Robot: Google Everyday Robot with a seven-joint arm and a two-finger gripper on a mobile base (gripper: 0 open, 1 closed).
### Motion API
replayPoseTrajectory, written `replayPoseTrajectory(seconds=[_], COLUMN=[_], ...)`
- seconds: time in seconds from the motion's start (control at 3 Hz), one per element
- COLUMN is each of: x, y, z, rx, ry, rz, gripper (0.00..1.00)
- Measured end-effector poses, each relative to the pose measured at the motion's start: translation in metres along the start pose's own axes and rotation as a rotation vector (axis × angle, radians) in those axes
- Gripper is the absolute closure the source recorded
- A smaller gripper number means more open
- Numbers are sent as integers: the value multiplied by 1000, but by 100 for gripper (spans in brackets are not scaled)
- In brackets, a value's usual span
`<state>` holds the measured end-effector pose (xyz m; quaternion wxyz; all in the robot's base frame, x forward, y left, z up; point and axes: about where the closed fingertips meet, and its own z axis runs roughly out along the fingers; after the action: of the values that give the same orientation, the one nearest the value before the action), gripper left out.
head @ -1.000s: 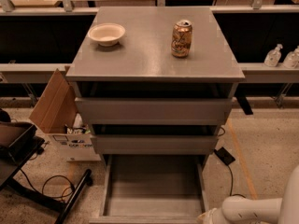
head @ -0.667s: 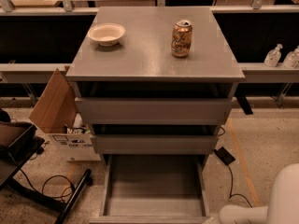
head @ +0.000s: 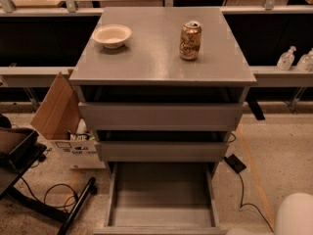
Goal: Close bottom drawer
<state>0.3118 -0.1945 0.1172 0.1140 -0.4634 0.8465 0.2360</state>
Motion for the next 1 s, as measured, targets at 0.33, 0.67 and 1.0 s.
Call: replayPoseTrajectory(seconds=[0.33, 0.67, 1.0], x=[-23, -54, -61], y=[-13, -27, -38], z=[18, 19, 18], rx=[9, 32, 30], ry=[-23, -42, -44], rz=[-55, -106, -112], gripper=[100, 100, 100])
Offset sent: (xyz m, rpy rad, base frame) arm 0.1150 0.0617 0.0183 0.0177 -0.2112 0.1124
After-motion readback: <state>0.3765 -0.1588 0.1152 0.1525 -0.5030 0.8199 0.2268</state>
